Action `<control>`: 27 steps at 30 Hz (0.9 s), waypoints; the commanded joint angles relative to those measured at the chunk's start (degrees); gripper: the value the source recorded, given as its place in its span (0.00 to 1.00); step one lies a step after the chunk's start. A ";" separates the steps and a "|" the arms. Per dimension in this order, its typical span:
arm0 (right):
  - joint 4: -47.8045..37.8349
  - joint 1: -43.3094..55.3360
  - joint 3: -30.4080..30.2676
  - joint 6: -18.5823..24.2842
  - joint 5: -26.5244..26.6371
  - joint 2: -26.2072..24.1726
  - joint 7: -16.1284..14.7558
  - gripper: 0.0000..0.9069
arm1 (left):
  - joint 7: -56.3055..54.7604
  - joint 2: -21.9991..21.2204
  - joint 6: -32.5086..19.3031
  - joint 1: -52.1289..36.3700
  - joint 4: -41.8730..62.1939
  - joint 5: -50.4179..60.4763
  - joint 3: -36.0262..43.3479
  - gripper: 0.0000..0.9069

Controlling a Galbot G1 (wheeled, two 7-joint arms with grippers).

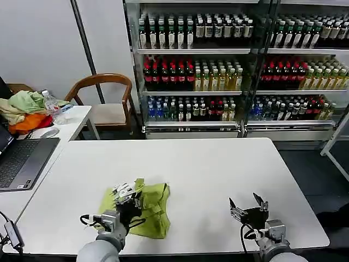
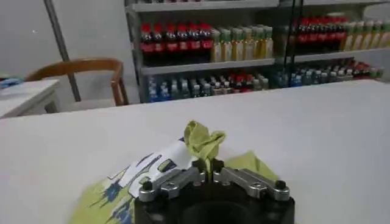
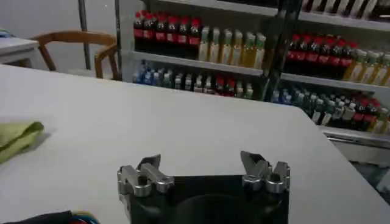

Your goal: Fold and organize the clothes.

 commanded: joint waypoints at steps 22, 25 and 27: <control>-1.02 2.78 -1.30 0.15 0.16 -0.84 -0.09 1.00 | 3.52 -0.59 -12.79 -1.31 -0.78 -1.28 0.86 1.00; -1.02 3.61 -1.98 0.28 0.21 -0.38 -0.19 1.00 | 5.26 4.49 -14.16 -0.46 0.37 -2.85 -7.43 1.00; -0.91 3.89 -2.36 0.40 0.21 -0.12 -0.28 1.00 | 6.81 6.44 -14.70 1.15 2.64 -3.01 -12.69 1.00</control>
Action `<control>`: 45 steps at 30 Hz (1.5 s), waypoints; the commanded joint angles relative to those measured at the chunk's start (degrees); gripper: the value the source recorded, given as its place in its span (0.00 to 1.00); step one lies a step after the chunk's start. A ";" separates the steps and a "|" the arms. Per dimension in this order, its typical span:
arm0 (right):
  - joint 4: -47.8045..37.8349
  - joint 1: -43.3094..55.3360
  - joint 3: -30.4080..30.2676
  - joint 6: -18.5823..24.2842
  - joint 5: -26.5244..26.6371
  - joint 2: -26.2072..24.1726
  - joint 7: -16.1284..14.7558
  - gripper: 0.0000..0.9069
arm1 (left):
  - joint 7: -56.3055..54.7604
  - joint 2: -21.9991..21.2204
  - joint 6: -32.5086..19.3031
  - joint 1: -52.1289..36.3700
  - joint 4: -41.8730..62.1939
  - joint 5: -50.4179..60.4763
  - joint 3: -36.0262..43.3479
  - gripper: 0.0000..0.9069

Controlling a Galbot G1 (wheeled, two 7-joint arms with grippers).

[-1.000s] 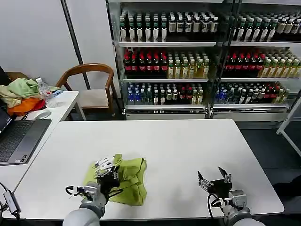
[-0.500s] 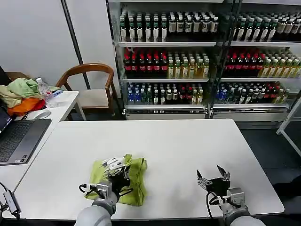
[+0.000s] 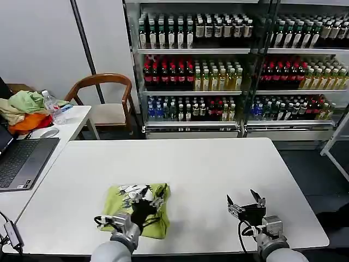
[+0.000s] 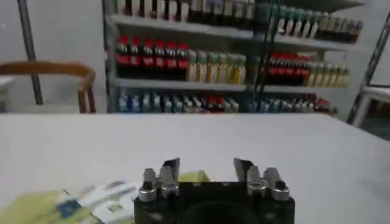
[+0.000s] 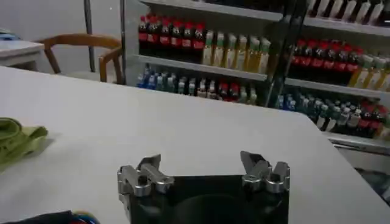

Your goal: Fold and organize the clothes.

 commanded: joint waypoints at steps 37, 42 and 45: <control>-0.32 1.32 0.64 0.44 0.23 0.26 -0.18 1.00 | 2.03 2.45 3.57 8.50 8.63 -12.11 -17.78 0.04; -0.63 1.48 0.53 0.38 0.24 0.17 -0.17 1.00 | 2.56 1.42 1.80 8.41 8.48 -12.26 -16.43 0.04; -0.77 1.48 0.39 0.37 0.22 0.27 -0.16 1.00 | 2.70 0.92 1.06 8.15 8.80 -12.33 -16.04 0.04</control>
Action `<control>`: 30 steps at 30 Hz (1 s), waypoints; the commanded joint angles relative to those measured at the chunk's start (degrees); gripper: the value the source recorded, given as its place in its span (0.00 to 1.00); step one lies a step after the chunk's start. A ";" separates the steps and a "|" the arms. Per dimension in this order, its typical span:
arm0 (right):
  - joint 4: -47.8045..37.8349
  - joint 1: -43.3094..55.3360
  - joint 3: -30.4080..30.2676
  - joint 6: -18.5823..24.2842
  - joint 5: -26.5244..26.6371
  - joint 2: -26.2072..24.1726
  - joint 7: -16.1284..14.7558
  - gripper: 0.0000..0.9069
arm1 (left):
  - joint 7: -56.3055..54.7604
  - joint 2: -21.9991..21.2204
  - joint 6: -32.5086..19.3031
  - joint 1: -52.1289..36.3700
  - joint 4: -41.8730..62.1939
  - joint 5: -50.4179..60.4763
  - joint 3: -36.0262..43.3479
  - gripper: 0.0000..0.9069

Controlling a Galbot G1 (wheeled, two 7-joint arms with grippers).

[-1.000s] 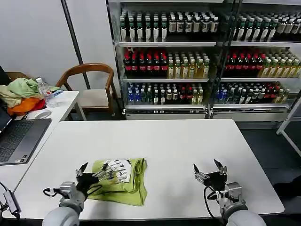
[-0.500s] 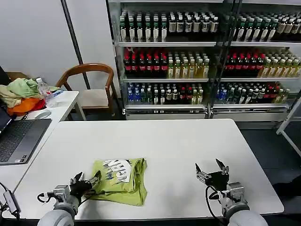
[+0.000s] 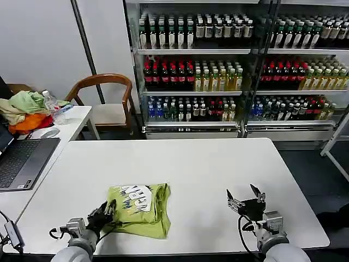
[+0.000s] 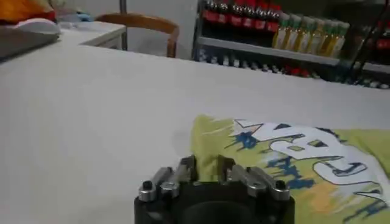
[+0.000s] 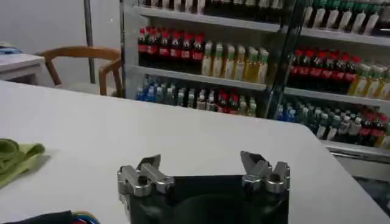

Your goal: Fold and organize the clothes.

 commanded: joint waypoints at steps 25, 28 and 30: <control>-0.50 1.23 -0.62 0.06 0.06 0.09 -0.02 1.00 | -1.01 9.82 9.53 3.88 -8.25 -18.19 -29.85 0.04; -0.60 1.20 -0.52 0.15 0.13 0.04 -0.06 1.00 | -0.92 12.34 9.55 5.34 -5.68 -18.16 -32.23 0.04; -0.53 0.25 -0.03 0.50 0.15 -0.22 -0.23 1.00 | -1.03 14.14 9.58 6.32 -4.65 -18.68 -34.79 0.04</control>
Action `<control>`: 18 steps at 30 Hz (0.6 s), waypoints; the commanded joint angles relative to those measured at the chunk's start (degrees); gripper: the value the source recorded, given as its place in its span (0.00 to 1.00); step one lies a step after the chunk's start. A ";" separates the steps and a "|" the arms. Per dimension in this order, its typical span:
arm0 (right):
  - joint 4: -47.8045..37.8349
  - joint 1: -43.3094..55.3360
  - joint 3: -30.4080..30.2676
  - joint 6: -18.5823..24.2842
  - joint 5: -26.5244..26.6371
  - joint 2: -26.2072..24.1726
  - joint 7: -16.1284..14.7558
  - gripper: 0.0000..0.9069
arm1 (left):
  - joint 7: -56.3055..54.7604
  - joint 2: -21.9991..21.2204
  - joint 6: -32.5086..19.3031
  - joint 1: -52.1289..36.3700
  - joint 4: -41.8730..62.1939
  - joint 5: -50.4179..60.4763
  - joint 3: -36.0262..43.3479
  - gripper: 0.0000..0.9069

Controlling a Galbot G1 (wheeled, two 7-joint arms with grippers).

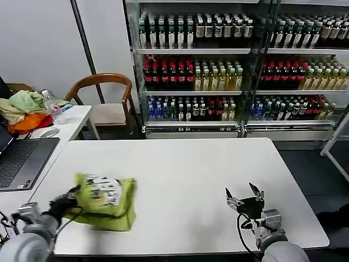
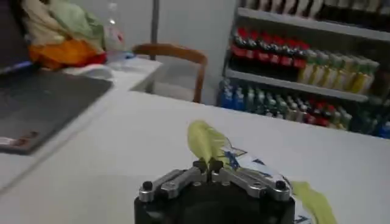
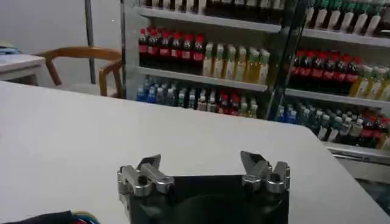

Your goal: Fold and organize the clothes.

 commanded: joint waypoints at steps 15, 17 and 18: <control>0.52 -3.46 2.15 1.17 -0.42 0.82 -0.18 1.00 | -1.15 -4.39 2.86 1.51 -16.11 15.97 21.64 0.04; 0.71 -3.79 2.33 1.12 -0.56 0.80 -0.16 1.00 | -0.61 -9.80 2.86 0.63 -15.66 21.84 30.33 0.04; 0.83 -3.93 2.42 1.08 -0.59 0.86 -0.16 1.00 | -0.23 -11.97 2.84 0.15 -15.27 24.34 33.65 0.06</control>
